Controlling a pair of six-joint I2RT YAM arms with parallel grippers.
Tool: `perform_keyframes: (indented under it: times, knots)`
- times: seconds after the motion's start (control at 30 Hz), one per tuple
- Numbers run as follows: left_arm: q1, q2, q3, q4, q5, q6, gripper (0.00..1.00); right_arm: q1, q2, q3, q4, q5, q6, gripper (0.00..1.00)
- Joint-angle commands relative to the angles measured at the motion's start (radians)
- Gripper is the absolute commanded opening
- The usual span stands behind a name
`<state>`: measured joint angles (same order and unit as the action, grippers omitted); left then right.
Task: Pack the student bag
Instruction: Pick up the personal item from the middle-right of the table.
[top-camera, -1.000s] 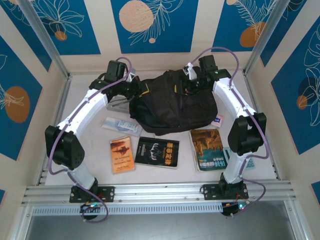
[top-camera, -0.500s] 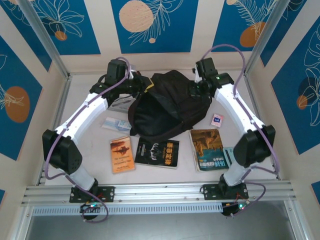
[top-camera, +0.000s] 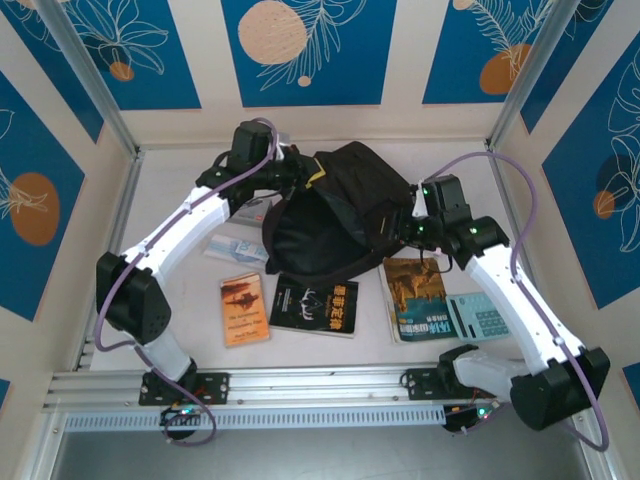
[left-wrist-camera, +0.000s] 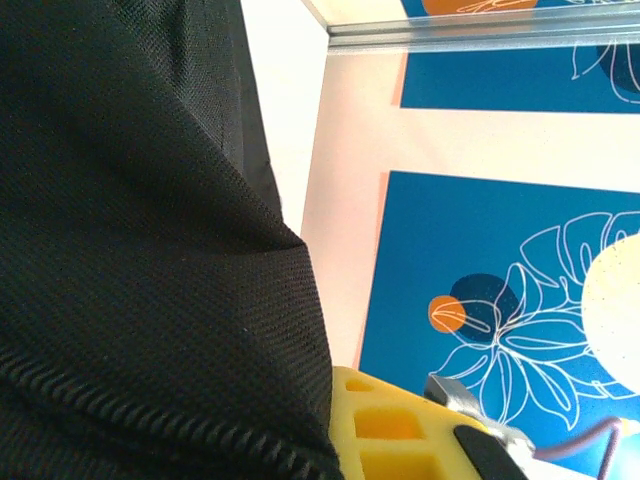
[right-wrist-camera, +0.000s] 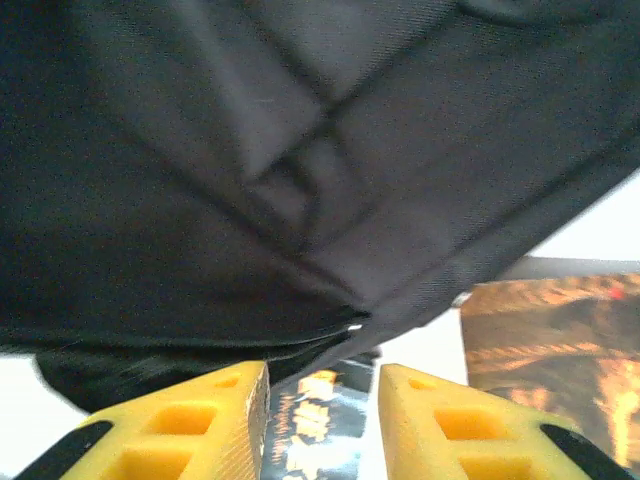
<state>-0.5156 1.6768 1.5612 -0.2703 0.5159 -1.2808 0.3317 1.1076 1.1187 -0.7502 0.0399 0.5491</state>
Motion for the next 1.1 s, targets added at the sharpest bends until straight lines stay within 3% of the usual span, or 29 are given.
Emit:
perform_keyframes:
  times: [0.0, 0.07, 0.17, 0.33, 0.47, 0.6, 0.83, 1.07]
  knots:
    - [-0.015, -0.011, 0.037, 0.019, 0.022, 0.015, 0.00, -0.013, -0.021, -0.013, -0.035, -0.039, -0.016, 0.35]
    - [-0.016, -0.012, 0.043, 0.013, 0.018, 0.019, 0.00, -0.042, -0.050, -0.040, -0.084, 0.048, 0.051, 0.33]
    - [-0.017, -0.011, 0.059, -0.018, 0.005, 0.037, 0.00, -0.099, -0.078, -0.082, -0.128, 0.081, 0.054, 0.34]
    - [-0.015, -0.002, 0.083, -0.065, -0.012, 0.070, 0.00, -0.129, -0.007, -0.070, -0.255, 0.203, 0.048, 0.49]
    - [-0.011, 0.005, 0.085, -0.109, -0.027, 0.090, 0.00, -0.189, 0.016, -0.099, -0.258, 0.282, 0.031, 0.70]
    - [-0.009, 0.009, 0.072, -0.126, -0.022, 0.091, 0.00, -0.270, 0.092, -0.117, -0.236, 0.335, 0.025, 0.73]
    - [0.003, 0.000, 0.057, -0.132, -0.019, 0.100, 0.00, -0.337, 0.303, -0.084, -0.059, 0.248, -0.035, 0.83]
    - [0.006, -0.004, 0.054, -0.135, -0.009, 0.114, 0.00, -0.385, 0.555, 0.071, -0.034, 0.199, -0.058, 0.90]
